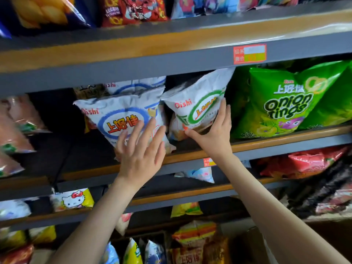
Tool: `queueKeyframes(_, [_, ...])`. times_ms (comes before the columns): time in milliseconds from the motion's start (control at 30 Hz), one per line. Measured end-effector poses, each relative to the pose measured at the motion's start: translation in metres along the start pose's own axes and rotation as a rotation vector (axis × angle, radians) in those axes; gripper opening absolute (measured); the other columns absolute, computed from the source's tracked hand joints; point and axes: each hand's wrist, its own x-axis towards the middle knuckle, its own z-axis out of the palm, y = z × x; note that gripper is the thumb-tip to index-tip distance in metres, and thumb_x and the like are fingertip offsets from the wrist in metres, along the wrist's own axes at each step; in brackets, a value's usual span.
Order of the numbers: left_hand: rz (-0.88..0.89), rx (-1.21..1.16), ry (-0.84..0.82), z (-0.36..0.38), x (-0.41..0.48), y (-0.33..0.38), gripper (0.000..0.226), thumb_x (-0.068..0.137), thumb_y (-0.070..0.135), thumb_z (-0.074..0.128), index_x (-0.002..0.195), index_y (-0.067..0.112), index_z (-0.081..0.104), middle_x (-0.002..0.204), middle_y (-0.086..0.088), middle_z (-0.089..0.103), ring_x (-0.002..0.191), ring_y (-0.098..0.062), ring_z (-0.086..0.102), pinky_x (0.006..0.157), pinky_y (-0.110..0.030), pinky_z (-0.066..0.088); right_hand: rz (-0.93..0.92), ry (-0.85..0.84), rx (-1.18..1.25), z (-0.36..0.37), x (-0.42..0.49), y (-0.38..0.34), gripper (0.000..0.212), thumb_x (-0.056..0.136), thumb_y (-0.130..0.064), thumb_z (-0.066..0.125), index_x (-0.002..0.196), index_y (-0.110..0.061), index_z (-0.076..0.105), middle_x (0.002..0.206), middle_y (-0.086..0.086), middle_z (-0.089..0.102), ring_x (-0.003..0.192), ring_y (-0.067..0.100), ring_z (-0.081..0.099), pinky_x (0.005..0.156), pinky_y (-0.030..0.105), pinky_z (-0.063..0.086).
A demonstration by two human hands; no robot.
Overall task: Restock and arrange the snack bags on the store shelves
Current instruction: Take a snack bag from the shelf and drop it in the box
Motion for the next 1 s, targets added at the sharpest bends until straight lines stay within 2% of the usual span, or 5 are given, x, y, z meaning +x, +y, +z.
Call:
queueKeyframes(300, [-0.14, 0.112, -0.208, 0.03, -0.018, -0.026, 0.094, 0.082, 0.066, 0.051, 0.153, 0.028, 0.002, 0.153, -0.015, -0.002, 0.145, -0.036, -0.009, 0.111, -0.063, -0.001, 0.046, 0.011, -0.041, 0.029, 0.04, -0.025, 0.127, 0.063, -0.044, 0.078, 0.151, -0.024, -0.01, 0.16, 0.009, -0.004, 0.146, 0.032, 0.002, 0.109, 0.065, 0.016])
queueKeyframes(500, [-0.122, 0.039, -0.102, 0.049, -0.007, -0.034, 0.087, 0.083, 0.069, 0.047, 0.152, 0.033, 0.008, 0.158, -0.005, -0.003, 0.146, -0.026, -0.012, 0.112, -0.061, 0.001, 0.162, -0.113, 0.234, 0.041, 0.079, -0.013, 0.107, 0.065, -0.047, 0.07, 0.15, -0.025, 0.01, 0.143, 0.011, 0.043, 0.129, 0.032, 0.042, 0.107, 0.046, 0.038])
queueKeyframes(600, [-0.092, 0.029, -0.066, 0.053, -0.014, -0.044, 0.083, 0.081, 0.069, 0.051, 0.147, 0.03, 0.019, 0.16, 0.001, -0.012, 0.147, -0.025, -0.01, 0.112, -0.062, 0.003, 0.146, -0.114, 0.058, 0.039, 0.089, -0.003, 0.053, 0.084, -0.034, 0.066, 0.125, -0.009, 0.044, 0.111, 0.015, 0.065, 0.105, 0.034, 0.06, 0.084, 0.042, 0.051])
queueKeyframes(833, [-0.051, 0.181, -0.01, 0.036, -0.005, -0.009, 0.065, 0.087, 0.055, 0.053, 0.144, 0.026, 0.037, 0.149, -0.007, 0.029, 0.147, -0.022, 0.007, 0.114, -0.051, 0.005, -0.17, 0.084, -0.221, 0.024, 0.075, -0.006, 0.02, 0.095, -0.015, 0.048, 0.106, 0.001, 0.049, 0.091, 0.022, 0.06, 0.08, 0.039, 0.056, 0.057, 0.035, 0.032])
queueKeyframes(1000, [-0.047, 0.202, -0.066, 0.04, 0.011, -0.002, 0.064, 0.089, 0.051, 0.052, 0.144, 0.024, 0.039, 0.149, -0.008, 0.037, 0.139, -0.029, 0.027, 0.109, -0.055, 0.02, -0.243, 0.014, -0.25, 0.027, 0.078, 0.007, 0.027, 0.092, -0.026, 0.055, 0.105, -0.003, 0.05, 0.099, 0.016, 0.059, 0.095, 0.036, 0.053, 0.078, 0.042, 0.035])
